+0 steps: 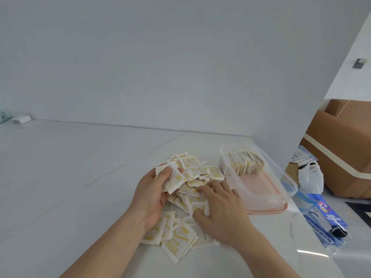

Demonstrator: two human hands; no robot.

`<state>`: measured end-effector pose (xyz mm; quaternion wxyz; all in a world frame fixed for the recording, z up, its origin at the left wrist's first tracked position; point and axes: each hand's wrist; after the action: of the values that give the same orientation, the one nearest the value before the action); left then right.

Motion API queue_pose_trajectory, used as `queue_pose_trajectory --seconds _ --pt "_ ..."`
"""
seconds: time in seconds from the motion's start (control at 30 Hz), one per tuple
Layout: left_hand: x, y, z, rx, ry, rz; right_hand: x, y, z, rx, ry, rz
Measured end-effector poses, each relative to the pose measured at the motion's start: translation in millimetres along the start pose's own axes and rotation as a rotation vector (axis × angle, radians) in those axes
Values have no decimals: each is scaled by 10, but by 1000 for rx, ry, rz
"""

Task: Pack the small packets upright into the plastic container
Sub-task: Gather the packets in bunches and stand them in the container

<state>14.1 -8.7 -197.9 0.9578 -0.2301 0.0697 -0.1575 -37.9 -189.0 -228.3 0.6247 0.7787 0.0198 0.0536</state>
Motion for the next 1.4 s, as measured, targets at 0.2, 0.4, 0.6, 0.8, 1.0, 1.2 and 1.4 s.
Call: queue_pose_trajectory --seconds 0.2,0.4,0.6,0.8,1.0,1.2,1.4 --pt "-7 23 26 -127 20 -60 24 -18 -40 -50 -79 -2" --pt "0 30 0 -226 75 -122 94 -122 -153 -85 -133 21" --pt "26 17 -33 -241 86 -181 165 -236 -111 -108 -118 207" --pt "59 74 -21 -259 75 -202 174 -224 -53 -59 -90 256" --pt "96 141 -44 -183 28 -122 137 -144 -68 -142 -72 244" --pt "79 89 -86 -10 -43 -63 167 -75 -29 -33 -113 361" --pt "64 49 -97 128 -87 -36 179 52 -3 579 -82 465"
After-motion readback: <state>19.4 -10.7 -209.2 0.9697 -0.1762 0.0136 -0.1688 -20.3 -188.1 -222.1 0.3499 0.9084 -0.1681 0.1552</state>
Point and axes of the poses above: each hand's wrist, its own x-axis towards the middle knuckle, its own y-axis out of the back of the hand, z = x × y, and after that the axes turned 11 degrees about -z, right-handed
